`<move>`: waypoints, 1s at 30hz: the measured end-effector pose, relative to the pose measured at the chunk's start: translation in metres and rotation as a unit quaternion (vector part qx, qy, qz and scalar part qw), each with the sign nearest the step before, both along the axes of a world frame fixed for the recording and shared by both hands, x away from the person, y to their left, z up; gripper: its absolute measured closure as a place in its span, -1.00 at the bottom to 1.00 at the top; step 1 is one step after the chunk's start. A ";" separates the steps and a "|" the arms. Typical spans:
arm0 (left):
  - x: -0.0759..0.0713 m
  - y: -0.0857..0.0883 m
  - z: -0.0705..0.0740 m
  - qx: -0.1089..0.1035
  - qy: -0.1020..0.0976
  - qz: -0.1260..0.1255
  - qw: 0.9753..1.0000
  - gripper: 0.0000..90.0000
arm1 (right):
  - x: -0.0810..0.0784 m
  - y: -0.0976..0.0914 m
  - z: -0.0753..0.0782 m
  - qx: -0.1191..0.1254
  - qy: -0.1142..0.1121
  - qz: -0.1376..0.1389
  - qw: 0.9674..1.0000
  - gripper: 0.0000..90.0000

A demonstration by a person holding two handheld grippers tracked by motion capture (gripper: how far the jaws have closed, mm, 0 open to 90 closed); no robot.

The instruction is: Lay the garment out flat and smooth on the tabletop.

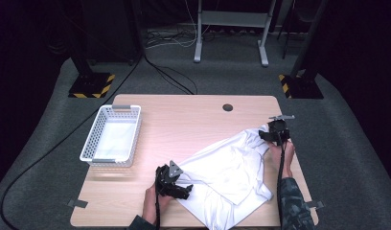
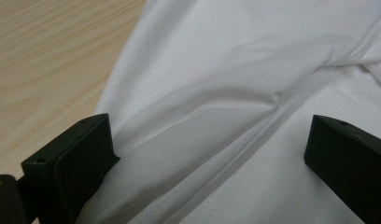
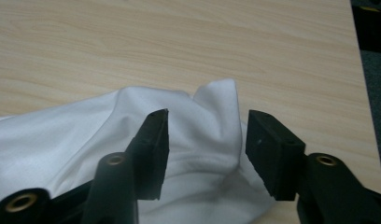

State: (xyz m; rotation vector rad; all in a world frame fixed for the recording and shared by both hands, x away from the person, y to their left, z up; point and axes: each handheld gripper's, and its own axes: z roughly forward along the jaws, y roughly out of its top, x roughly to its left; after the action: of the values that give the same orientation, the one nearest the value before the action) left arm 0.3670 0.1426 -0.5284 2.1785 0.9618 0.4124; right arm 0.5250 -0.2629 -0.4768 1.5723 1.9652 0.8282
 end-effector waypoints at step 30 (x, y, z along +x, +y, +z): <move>0.000 0.000 0.000 0.000 -0.001 0.000 1.000 -0.97 | 0.010 -0.009 -0.029 -0.017 0.019 -0.004 1.000 0.82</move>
State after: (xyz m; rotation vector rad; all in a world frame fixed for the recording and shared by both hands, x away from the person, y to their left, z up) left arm 0.3669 0.1425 -0.5285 2.1781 0.9610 0.4139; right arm 0.5354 -0.2717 -0.5058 1.5868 1.9866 0.7637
